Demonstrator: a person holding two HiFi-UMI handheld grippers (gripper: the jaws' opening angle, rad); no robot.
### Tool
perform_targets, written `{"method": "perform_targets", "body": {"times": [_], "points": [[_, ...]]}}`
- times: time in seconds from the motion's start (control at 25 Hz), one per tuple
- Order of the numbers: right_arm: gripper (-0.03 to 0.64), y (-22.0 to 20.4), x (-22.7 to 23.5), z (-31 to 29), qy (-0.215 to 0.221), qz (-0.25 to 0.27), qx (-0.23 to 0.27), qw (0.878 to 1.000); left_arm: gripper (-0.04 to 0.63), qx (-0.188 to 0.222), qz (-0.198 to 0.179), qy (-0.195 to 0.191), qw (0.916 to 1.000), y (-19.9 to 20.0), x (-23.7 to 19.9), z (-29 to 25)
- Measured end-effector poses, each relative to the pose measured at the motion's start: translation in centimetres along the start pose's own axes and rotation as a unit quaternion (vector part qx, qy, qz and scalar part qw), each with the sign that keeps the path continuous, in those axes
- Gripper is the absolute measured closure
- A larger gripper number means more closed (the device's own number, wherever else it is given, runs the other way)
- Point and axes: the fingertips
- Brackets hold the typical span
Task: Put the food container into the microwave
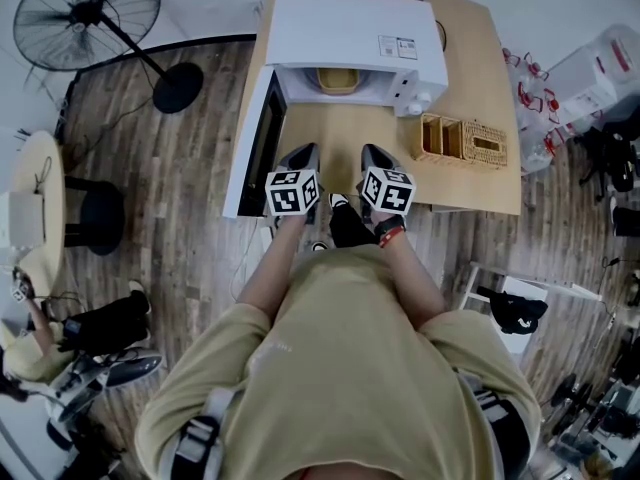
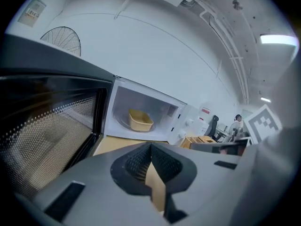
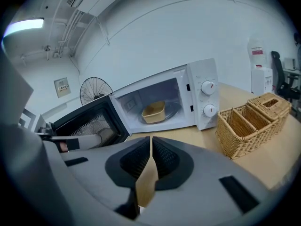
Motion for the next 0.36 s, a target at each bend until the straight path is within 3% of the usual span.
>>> {"method": "perform_targets", "body": {"times": [0.36], "points": [[0.58,-0.4,-0.7,-2.1,0.003,-0.001,-0.017,1.0,0.575,-0.01,0.026,-0.005,0.9996,-0.8,-1.5,-0.9]]}}
Point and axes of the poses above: the fingertips, and each gripper's own axes: z backward along the fingers, x to its right, y out of its top, and after that the axes turned 8 degrees about x, right-handed
